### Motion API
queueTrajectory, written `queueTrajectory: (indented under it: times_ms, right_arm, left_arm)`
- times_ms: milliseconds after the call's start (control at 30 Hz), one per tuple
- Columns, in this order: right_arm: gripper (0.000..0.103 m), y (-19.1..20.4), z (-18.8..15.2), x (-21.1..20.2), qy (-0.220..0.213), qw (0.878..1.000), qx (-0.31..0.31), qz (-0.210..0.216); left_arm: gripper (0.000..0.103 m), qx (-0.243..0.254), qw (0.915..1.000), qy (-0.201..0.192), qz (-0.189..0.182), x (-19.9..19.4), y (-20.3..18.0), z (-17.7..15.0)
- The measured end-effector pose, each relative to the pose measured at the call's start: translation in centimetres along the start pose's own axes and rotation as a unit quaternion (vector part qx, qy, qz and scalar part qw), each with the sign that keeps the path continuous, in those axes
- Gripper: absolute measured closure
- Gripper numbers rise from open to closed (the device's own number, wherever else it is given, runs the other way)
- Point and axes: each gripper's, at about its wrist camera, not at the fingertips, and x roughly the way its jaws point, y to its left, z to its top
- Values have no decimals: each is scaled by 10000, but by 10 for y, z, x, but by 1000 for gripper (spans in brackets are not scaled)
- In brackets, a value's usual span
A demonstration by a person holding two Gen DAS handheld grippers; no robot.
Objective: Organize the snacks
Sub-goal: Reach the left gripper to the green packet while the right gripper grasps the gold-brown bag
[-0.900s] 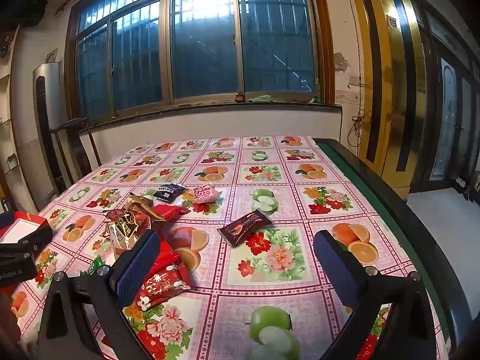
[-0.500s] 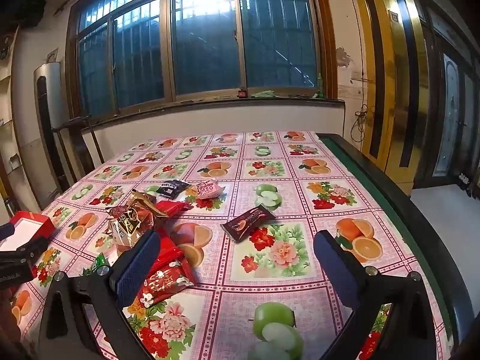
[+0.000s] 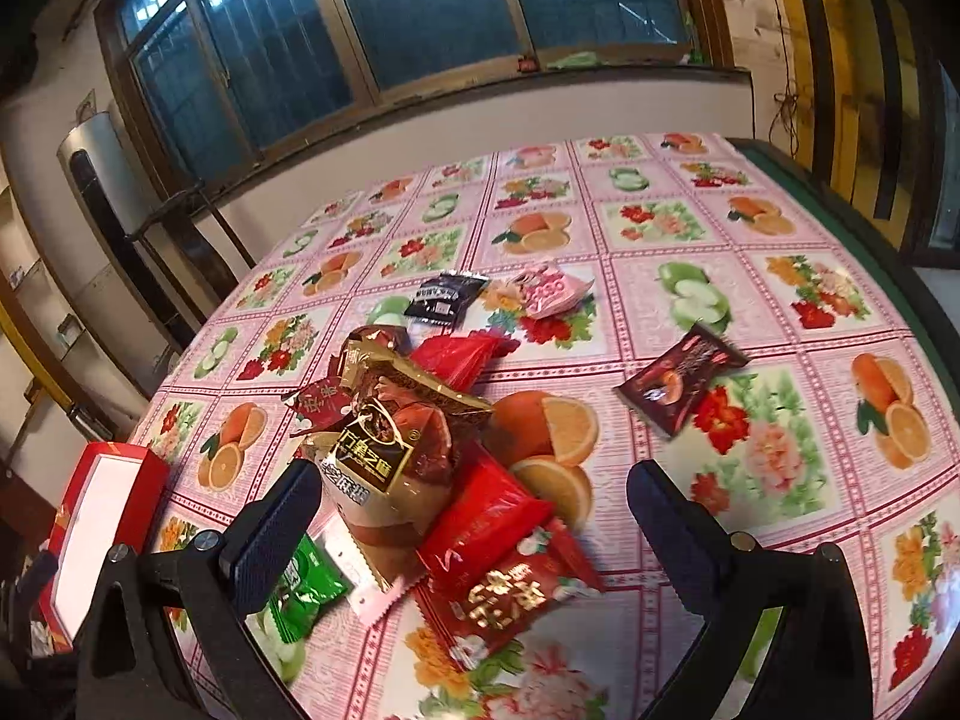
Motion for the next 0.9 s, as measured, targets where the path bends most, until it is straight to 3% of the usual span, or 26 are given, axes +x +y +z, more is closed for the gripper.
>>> queueTrajectory:
  times_ms: [133, 233, 333, 367, 400, 467, 600, 700, 767, 900]
  right_arm:
    - [3, 12, 5, 22, 142, 9997, -51, -204]
    - [26, 11, 6, 26, 221, 9998, -21, 23]
    - [35, 6, 5, 35, 416, 9983, 69, 400]
    - [45, 5, 4, 36, 446, 9976, 23, 538]
    - [64, 5, 4, 35, 434, 9968, -26, 673]
    - [81, 2, 5, 31, 463, 9933, 39, 1060]
    - [89, -6, 8, 30, 584, 9888, 305, 1337]
    - [100, -18, 16, 11, 211, 9868, 497, 1529]
    - [100, -28, 21, 0, -17, 9852, 669, 1578]
    - [100, -43, 25, 3, 167, 9827, 987, 1559]
  left_arm:
    - [0, 303, 9995, -13, -109, -1, -12, -2]
    - [0, 489, 9976, 45, -480, 5, -25, 1]
    - [0, 692, 9954, 124, -653, 16, -41, 4]
    - [0, 784, 9942, 139, -729, 19, -46, 5]
    - [0, 829, 9934, 160, -771, 23, -50, 6]
    - [0, 888, 9921, 205, -867, 29, -57, 7]
    - [0, 1010, 9879, 302, -1141, 37, -74, 9]
    - [0, 1230, 9835, 287, -1293, 40, -89, 10]
    - [0, 1382, 9794, 296, -1443, 41, -98, 12]
    - [0, 1577, 9737, 333, -1611, 47, -110, 16]
